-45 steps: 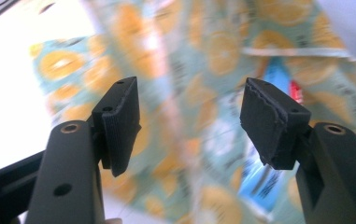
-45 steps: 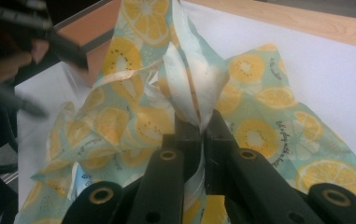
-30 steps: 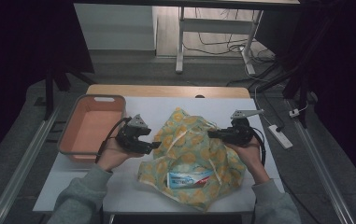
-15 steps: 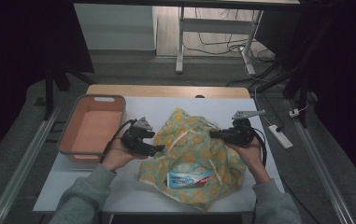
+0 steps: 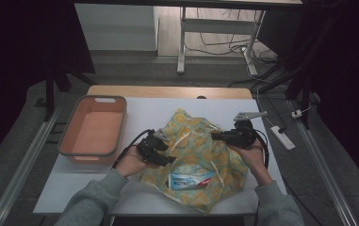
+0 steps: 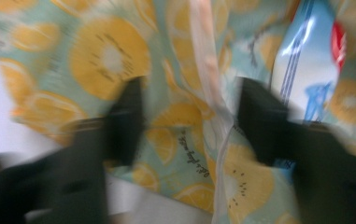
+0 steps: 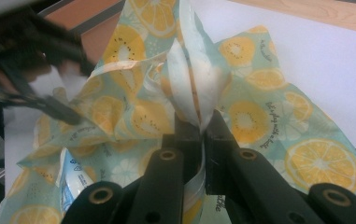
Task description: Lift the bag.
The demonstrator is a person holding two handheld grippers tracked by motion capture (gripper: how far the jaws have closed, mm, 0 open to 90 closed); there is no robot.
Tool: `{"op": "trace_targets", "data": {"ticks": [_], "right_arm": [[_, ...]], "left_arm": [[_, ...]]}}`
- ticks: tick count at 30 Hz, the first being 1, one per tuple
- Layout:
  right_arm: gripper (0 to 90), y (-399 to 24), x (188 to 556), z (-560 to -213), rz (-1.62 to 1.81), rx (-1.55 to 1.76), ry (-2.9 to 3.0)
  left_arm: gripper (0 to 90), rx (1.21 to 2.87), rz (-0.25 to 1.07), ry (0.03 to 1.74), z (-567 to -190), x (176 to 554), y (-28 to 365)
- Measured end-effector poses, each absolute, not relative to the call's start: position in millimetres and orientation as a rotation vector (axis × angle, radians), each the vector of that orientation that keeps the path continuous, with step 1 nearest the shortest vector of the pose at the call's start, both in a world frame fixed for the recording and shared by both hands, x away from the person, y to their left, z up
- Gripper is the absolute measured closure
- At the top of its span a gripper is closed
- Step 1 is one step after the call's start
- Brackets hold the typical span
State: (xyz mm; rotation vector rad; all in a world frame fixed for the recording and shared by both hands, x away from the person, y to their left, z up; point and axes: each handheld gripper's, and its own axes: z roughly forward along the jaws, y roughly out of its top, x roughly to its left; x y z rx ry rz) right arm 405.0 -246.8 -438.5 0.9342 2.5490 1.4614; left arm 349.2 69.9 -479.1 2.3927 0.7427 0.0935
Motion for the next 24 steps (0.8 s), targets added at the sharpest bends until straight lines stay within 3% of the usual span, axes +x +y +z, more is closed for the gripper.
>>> {"op": "trace_targets", "data": {"ticks": [1,2,4,7,12,18,24], "right_arm": [[82.3,-246.6,404.8,-438.8,1.46,0.936,2.549],[74.0,-246.1,404.1,-438.8,1.453,0.946,2.544],[55.3,-244.5,399.2,-436.2,1.411,0.977,2.515],[42.6,-246.7,378.4,-425.6,1.391,0.962,2.452],[33.3,-247.2,329.0,-419.2,1.311,0.968,2.476],[22.8,-240.8,278.3,-457.8,1.076,1.011,2.534],[18.5,-232.1,279.6,-496.1,0.886,1.088,2.582]], "left_arm": [[71.5,2.407,0.063,0.736,-482.1,350.4,68.6],[82.9,2.414,0.043,0.736,-483.4,350.7,68.1],[88.5,2.421,0.024,0.725,-481.9,349.9,70.0],[88.7,2.396,0.019,0.724,-476.9,348.1,77.0],[88.8,2.348,0.005,0.734,-471.4,348.7,87.3],[88.8,2.308,0.005,0.718,-459.8,346.1,96.4],[88.8,2.269,0.001,0.718,-451.0,343.4,106.2]]}}
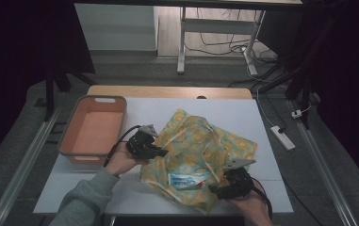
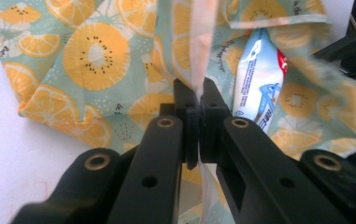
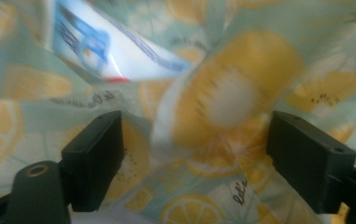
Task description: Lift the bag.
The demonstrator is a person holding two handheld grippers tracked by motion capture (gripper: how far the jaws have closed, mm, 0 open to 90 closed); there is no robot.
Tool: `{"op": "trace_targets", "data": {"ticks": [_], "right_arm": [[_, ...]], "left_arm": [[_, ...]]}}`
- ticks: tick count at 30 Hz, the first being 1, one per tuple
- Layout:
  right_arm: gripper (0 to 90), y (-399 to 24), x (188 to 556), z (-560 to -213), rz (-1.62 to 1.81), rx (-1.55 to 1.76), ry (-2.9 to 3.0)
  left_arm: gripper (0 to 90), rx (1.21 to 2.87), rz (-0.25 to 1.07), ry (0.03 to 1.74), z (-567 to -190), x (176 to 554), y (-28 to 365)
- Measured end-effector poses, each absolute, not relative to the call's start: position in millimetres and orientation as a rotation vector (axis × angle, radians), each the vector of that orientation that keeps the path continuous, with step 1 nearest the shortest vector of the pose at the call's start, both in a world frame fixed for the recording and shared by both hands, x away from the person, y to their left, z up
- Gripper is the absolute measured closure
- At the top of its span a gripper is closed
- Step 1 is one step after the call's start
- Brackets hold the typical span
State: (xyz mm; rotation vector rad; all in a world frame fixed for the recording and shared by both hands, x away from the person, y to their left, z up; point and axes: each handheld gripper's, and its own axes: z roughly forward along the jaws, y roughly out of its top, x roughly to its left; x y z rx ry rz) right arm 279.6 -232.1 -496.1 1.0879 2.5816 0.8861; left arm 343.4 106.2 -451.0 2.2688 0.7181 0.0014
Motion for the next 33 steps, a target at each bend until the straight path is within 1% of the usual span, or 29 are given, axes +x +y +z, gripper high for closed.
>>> {"op": "trace_targets", "data": {"ticks": [2,3,5,8,11,14,18,21,25,33], "right_arm": [[24.9,-228.5,277.8,-498.3,0.834,1.026,2.561],[30.7,-228.3,276.9,-498.6,0.819,1.004,2.543],[48.3,-228.9,273.8,-498.9,0.77,0.957,2.5],[70.4,-232.8,272.1,-497.6,0.749,0.894,2.485],[84.4,-236.3,270.3,-490.6,0.826,0.861,2.487],[88.4,-234.6,267.2,-482.7,0.864,0.81,2.48],[89.6,-239.5,264.0,-465.7,1.007,0.814,2.506],[89.8,-245.9,260.1,-442.0,1.108,0.777,2.449],[90.0,-259.7,261.5,-406.6,1.232,0.75,2.342],[90.0,-278.6,286.0,-352.8,1.412,0.755,2.156]], "left_arm": [[88.8,2.26,-0.008,0.72,-450.5,343.5,109.3],[88.8,2.26,-0.008,0.725,-450.4,343.7,110.6],[88.8,2.256,-0.012,0.733,-451.0,343.9,112.5],[88.8,2.253,-0.015,0.732,-450.7,343.0,114.9],[88.8,2.245,-0.02,0.732,-449.9,341.5,117.7],[88.8,2.229,-0.035,0.729,-448.7,340.2,121.5],[88.9,2.201,-0.051,0.717,-442.9,334.5,130.3],[88.9,2.161,-0.052,0.701,-434.2,327.1,141.6],[89.1,2.065,-0.041,0.697,-419.0,317.4,160.0],[89.2,1.871,0.035,0.668,-379.0,305.8,193.9]]}}
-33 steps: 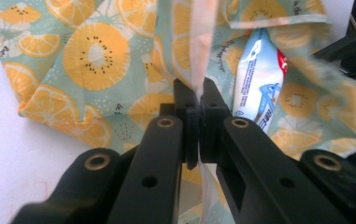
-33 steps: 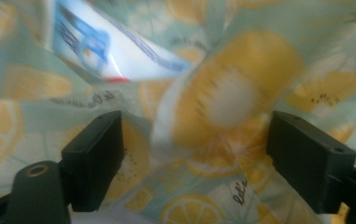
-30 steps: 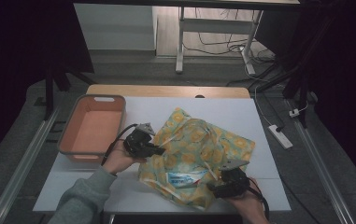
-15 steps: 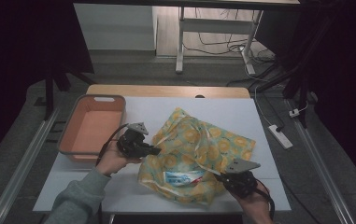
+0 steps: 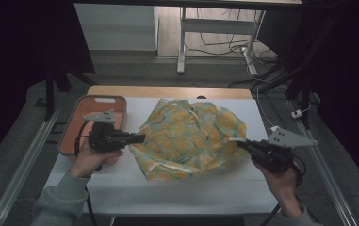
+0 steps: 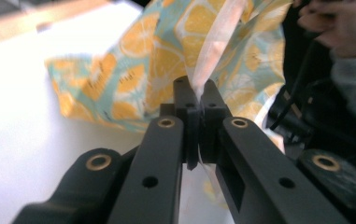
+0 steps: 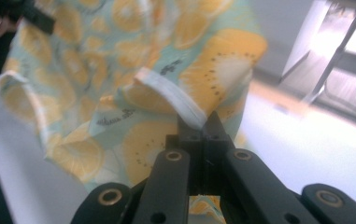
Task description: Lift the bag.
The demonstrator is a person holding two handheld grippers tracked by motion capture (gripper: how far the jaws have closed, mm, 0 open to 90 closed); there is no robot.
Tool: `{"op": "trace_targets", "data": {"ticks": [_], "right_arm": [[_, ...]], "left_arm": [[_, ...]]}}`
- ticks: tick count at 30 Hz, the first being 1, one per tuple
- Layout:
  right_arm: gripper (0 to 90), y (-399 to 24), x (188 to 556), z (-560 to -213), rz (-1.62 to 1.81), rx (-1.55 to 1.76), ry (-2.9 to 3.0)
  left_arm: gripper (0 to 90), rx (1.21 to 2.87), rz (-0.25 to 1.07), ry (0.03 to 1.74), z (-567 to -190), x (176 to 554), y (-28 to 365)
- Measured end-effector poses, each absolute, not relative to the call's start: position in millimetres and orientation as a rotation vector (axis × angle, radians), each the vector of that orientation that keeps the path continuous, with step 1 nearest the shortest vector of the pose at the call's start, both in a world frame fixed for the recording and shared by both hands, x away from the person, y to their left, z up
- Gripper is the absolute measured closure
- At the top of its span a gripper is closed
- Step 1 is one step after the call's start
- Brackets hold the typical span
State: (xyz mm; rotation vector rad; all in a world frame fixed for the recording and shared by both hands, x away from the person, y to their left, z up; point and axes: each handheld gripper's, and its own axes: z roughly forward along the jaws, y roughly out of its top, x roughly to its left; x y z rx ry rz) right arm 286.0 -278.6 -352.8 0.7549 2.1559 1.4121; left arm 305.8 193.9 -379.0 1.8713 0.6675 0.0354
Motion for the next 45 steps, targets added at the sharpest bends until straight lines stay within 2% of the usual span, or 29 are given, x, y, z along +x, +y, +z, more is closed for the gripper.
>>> {"op": "trace_targets", "data": {"ticks": [8,12,17,26,27,28,31,33,34,36,37,41,45], "right_arm": [[90.0,-288.4,308.4,-281.6,1.567,0.721,1.929],[90.0,-288.0,318.0,-265.1,1.524,0.726,1.9],[90.0,-276.6,345.4,-307.6,1.415,0.81,2.073],[90.0,-274.9,381.4,-389.2,1.301,0.983,2.258],[90.0,-274.7,383.3,-396.7,1.291,0.994,2.274],[90.0,-274.3,385.1,-403.5,1.282,1.001,2.292],[86.5,-271.3,389.2,-418.8,1.267,1.0,2.368],[64.8,-271.5,385.5,-419.0,1.323,0.966,2.376],[57.4,-274.6,380.9,-415.5,1.37,0.946,2.372],[44.8,-285.4,366.3,-407.4,1.44,0.908,2.318],[42.4,-292.1,359.1,-404.1,1.46,0.893,2.305],[39.1,-320.5,334.9,-402.4,1.482,0.903,2.28],[38.8,-338.0,323.3,-414.3,1.438,0.954,2.26]], "left_arm": [[89.2,1.702,0.119,0.619,-331.4,303.3,214.8],[89.2,1.742,0.12,0.615,-331.8,310.6,201.9],[89.1,1.839,0.079,0.666,-362.6,323.7,181.3],[88.1,1.913,0.049,0.784,-406.0,338.0,175.4],[86.3,1.92,0.048,0.792,-409.9,338.9,174.5],[80.5,1.927,0.049,0.802,-413.0,339.7,173.5],[52.6,1.932,0.126,0.846,-415.1,338.0,176.0],[34.8,1.907,0.184,0.874,-412.1,332.1,187.5],[30.2,1.888,0.215,0.892,-410.6,327.6,195.9],[26.2,1.858,0.261,0.92,-409.0,317.9,214.1],[24.8,1.849,0.279,0.933,-408.9,313.2,222.7],[23.0,1.838,0.312,0.98,-414.8,296.8,248.2],[22.6,1.904,0.322,1.007,-430.6,287.1,247.9]]}}
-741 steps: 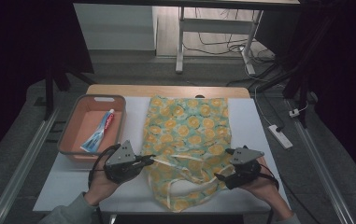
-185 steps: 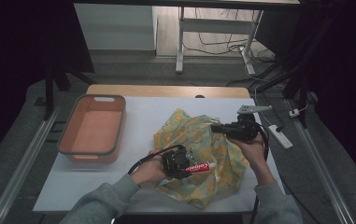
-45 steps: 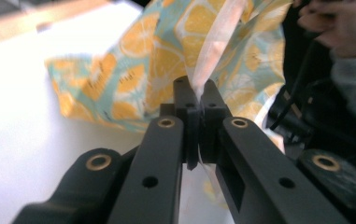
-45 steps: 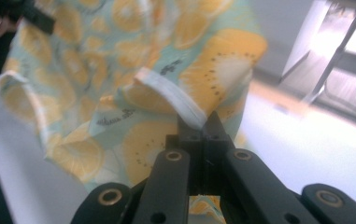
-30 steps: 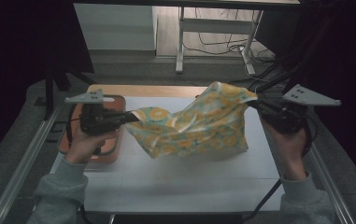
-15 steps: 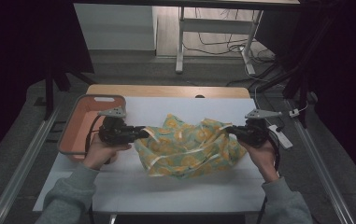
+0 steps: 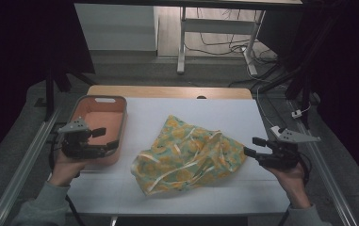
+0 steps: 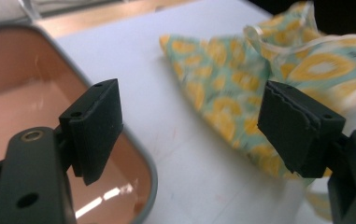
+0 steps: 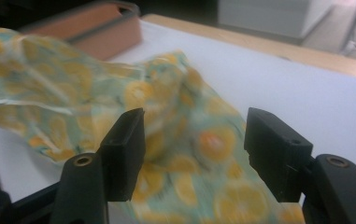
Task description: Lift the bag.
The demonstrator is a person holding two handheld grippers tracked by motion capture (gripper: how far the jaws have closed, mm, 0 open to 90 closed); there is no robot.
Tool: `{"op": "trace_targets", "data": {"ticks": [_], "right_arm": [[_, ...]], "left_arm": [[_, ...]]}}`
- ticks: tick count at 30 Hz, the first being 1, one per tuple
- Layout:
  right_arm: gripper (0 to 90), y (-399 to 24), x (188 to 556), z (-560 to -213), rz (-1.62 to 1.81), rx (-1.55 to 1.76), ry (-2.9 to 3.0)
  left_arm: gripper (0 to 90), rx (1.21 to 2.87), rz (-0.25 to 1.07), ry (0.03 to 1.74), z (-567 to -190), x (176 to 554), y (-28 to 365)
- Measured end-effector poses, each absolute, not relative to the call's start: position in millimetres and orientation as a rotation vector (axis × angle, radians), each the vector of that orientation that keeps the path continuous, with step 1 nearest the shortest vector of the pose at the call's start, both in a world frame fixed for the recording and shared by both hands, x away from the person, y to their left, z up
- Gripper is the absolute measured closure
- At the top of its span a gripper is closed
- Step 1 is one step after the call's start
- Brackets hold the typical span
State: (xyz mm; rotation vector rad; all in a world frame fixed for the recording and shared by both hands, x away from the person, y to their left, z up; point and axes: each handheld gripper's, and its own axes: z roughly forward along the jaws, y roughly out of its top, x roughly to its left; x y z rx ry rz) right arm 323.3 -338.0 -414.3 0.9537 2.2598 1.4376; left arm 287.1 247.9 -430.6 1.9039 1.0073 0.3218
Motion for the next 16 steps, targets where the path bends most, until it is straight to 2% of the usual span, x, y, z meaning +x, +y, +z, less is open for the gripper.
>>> {"op": "trace_targets", "data": {"ticks": [6,16], "right_arm": [[40.0,-333.2,327.5,-444.3,1.326,0.97,2.291],[40.9,-323.4,331.1,-450.7,1.311,0.91,2.304]], "left_arm": [[23.9,1.975,0.324,1.009,-445.2,287.5,233.3],[24.4,1.984,0.33,1.029,-448.4,285.3,233.6]]}}
